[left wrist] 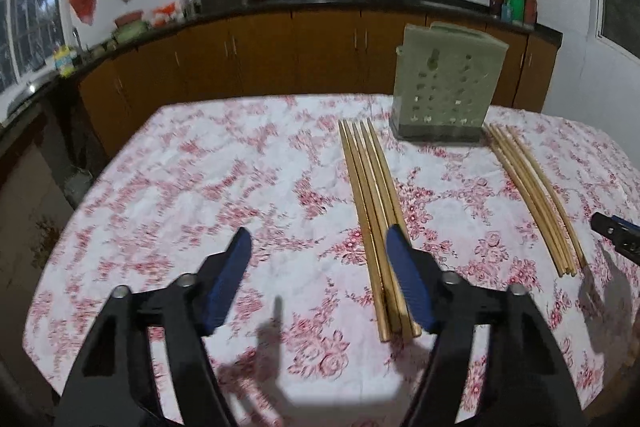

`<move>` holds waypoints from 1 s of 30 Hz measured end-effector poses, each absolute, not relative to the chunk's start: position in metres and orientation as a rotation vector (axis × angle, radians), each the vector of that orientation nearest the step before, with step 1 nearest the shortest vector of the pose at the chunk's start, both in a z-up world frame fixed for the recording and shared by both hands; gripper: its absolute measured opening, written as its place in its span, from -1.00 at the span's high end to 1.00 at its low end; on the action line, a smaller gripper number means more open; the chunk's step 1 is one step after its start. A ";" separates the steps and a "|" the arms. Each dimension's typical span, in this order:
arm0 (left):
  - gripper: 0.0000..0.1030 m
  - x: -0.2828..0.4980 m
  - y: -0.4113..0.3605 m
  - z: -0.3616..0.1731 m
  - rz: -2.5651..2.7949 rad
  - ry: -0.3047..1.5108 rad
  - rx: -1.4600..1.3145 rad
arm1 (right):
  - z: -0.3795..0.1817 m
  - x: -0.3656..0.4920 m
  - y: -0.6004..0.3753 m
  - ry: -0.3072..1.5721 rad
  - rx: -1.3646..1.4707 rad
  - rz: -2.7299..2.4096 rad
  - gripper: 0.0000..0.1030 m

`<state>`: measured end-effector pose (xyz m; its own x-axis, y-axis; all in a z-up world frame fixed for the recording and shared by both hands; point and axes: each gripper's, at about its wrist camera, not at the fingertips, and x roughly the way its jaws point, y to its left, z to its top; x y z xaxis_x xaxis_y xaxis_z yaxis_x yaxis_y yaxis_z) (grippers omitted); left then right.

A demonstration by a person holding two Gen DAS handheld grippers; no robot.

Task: Organize utensils
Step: 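Close the left tool on one bamboo chopstick while the right tool grasps another chopstick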

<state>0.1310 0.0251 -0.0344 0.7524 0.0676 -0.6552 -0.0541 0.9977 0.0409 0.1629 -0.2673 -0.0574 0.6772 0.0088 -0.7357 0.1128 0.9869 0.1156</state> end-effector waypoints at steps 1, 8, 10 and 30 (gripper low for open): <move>-0.09 0.136 0.025 -0.037 0.058 0.734 0.013 | -0.060 0.169 -0.264 0.842 0.152 -0.047 0.27; 0.31 0.157 0.019 -0.058 -0.019 0.838 -0.009 | -0.077 0.195 -0.255 0.912 0.129 -0.020 0.50; 0.41 0.160 0.016 -0.061 -0.032 0.856 -0.006 | -0.077 0.196 -0.252 0.903 0.105 -0.026 0.54; 0.85 0.172 0.012 -0.073 -0.045 0.906 0.020 | -0.078 0.197 -0.260 0.886 0.105 -0.033 0.82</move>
